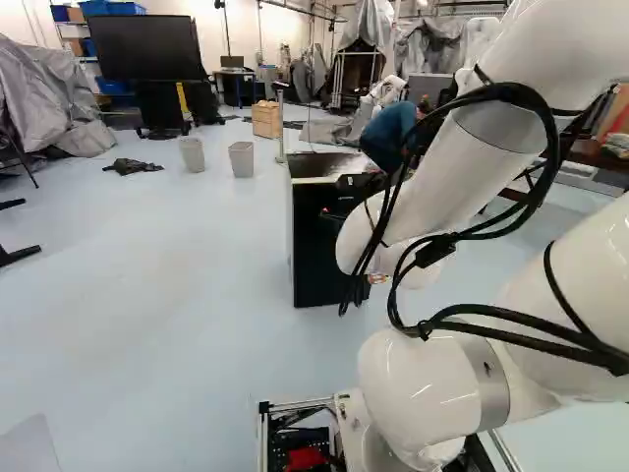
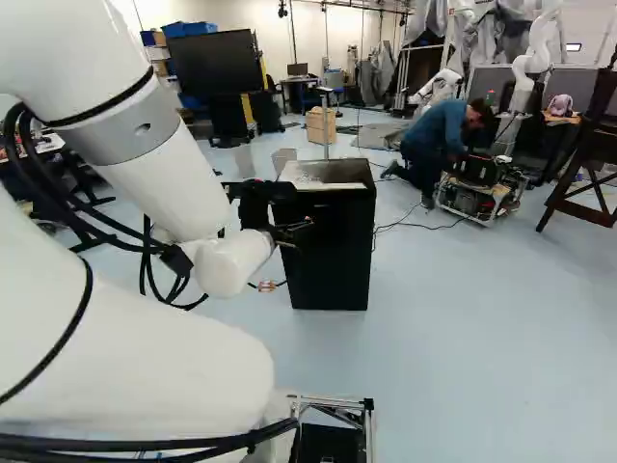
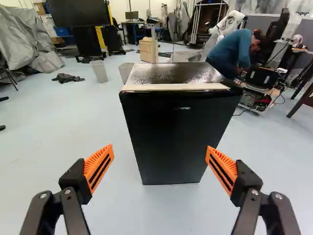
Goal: Grab a drink from the fridge
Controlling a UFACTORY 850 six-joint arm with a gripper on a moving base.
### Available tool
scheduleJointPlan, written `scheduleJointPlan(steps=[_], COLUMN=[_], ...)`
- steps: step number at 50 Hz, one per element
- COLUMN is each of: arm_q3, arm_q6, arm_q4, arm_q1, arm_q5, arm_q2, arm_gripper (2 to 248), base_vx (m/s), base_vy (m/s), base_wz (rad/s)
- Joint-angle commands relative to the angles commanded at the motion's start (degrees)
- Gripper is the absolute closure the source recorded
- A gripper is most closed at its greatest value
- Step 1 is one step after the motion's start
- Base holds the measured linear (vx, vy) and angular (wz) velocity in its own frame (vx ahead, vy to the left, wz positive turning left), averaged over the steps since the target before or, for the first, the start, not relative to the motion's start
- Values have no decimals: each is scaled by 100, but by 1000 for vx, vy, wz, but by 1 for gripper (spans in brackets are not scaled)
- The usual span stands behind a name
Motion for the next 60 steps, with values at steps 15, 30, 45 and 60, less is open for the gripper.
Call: scheduleJointPlan(steps=[15,30,45,60], arm_q3=[0,0,0,0], arm_q6=[0,0,0,0], arm_q4=[0,0,0,0], arm_q1=[0,0,0,0], arm_q5=[0,0,0,0], arm_q2=[0,0,0,0], arm_gripper=[3,3,3,3], base_vx=[19,35,53,46], base_vy=[10,18,44,66], base_wz=[-4,-10,-18,-21])
